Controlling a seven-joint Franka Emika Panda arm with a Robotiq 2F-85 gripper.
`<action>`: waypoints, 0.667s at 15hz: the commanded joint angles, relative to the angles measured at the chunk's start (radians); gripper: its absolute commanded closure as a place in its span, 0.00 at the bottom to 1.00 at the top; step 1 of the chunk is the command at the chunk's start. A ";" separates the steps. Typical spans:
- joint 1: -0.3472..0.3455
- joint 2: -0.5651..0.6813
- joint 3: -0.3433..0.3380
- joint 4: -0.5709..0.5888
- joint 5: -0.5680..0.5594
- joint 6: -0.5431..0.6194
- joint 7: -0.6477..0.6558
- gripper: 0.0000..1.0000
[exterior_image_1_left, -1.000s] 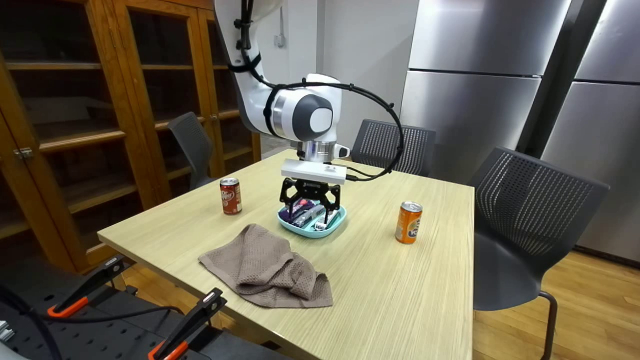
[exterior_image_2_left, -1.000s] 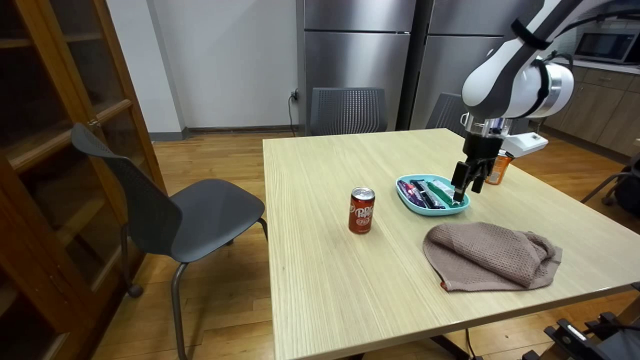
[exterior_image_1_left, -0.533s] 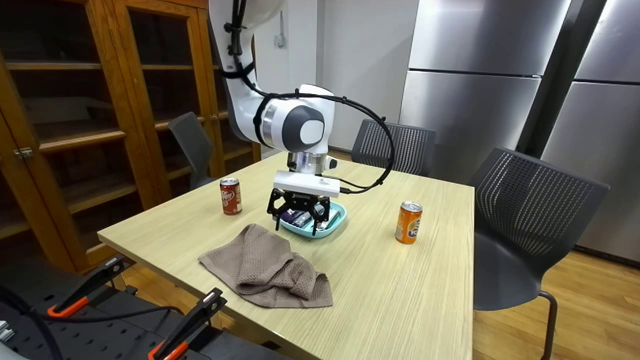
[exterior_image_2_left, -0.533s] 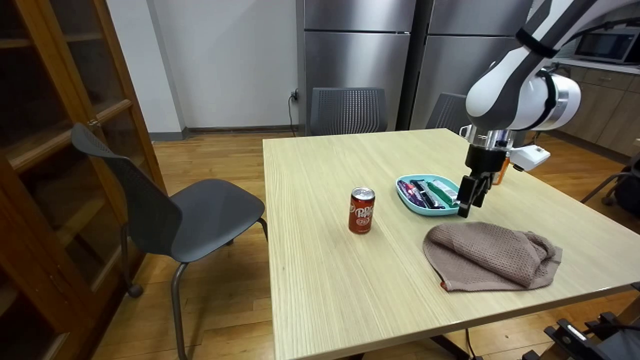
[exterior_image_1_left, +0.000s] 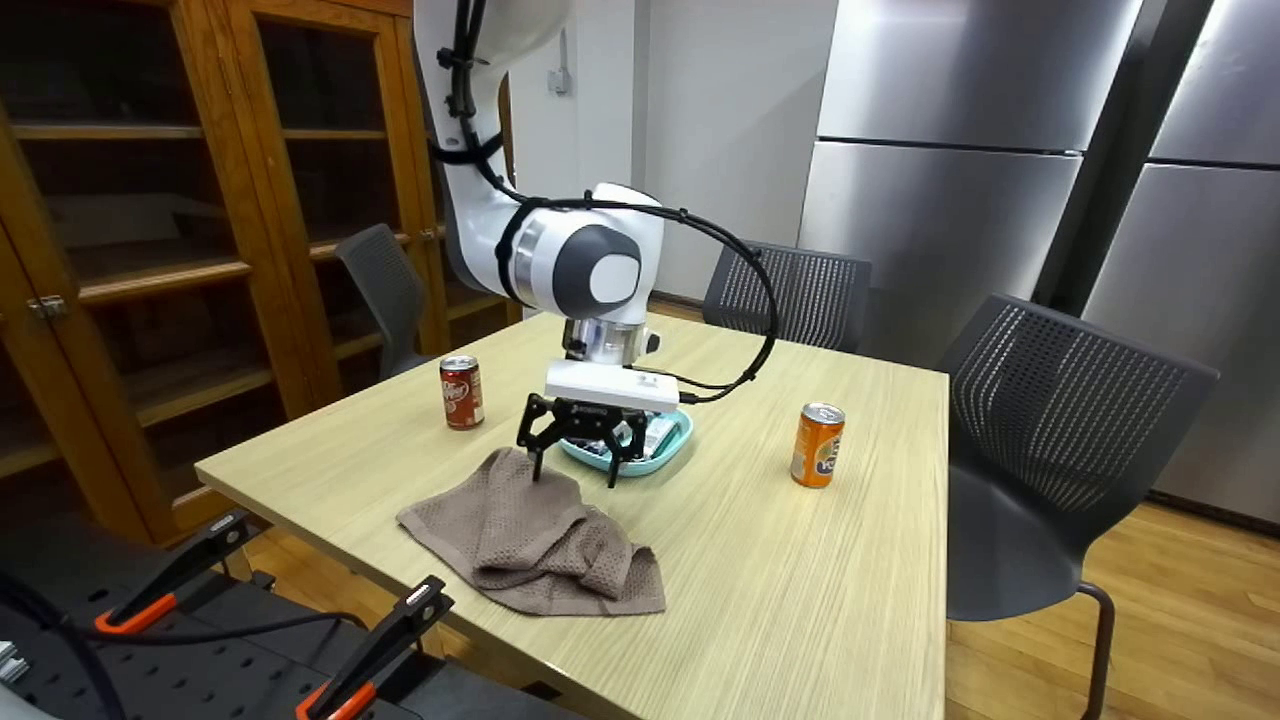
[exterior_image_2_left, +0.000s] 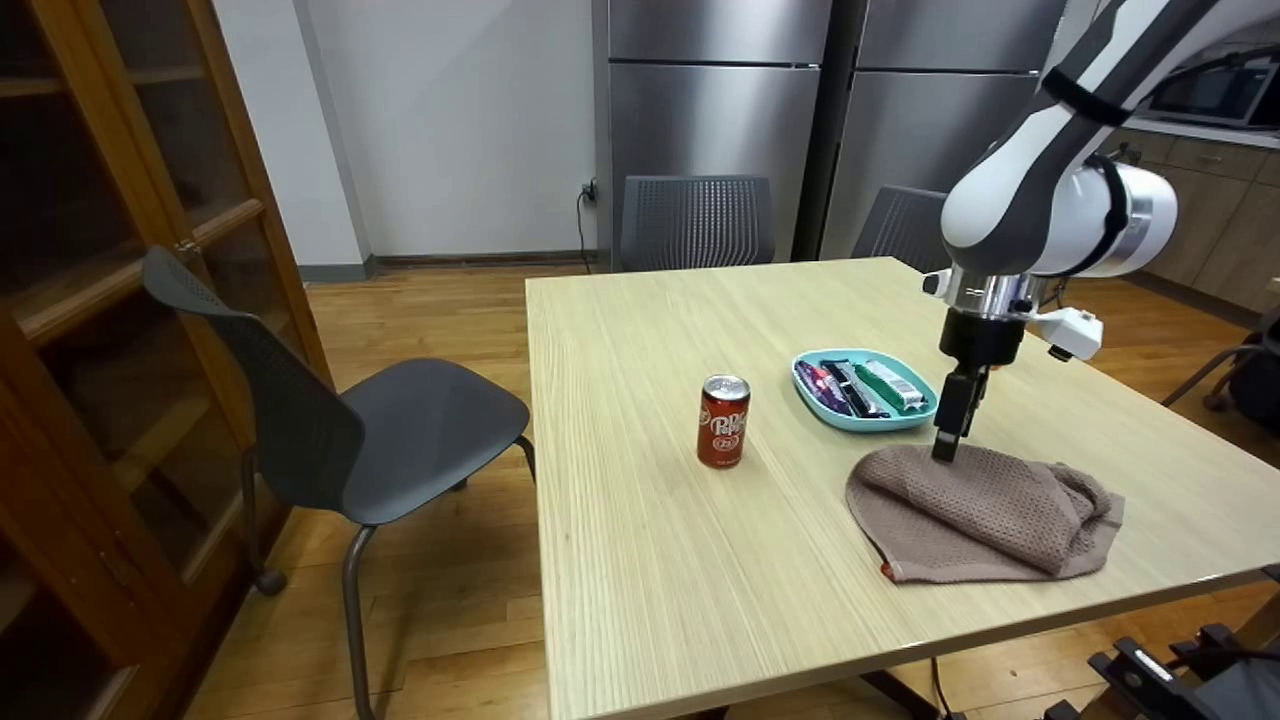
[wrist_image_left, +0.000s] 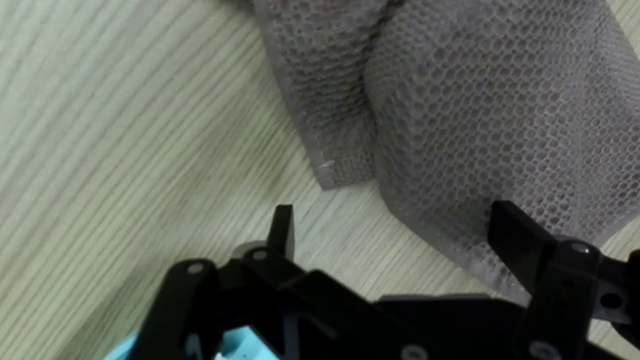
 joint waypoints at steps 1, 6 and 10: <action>-0.023 -0.037 0.033 -0.051 0.013 -0.020 -0.079 0.00; -0.025 -0.047 0.032 -0.068 0.034 -0.051 -0.085 0.00; -0.025 -0.062 0.031 -0.080 0.047 -0.061 -0.087 0.00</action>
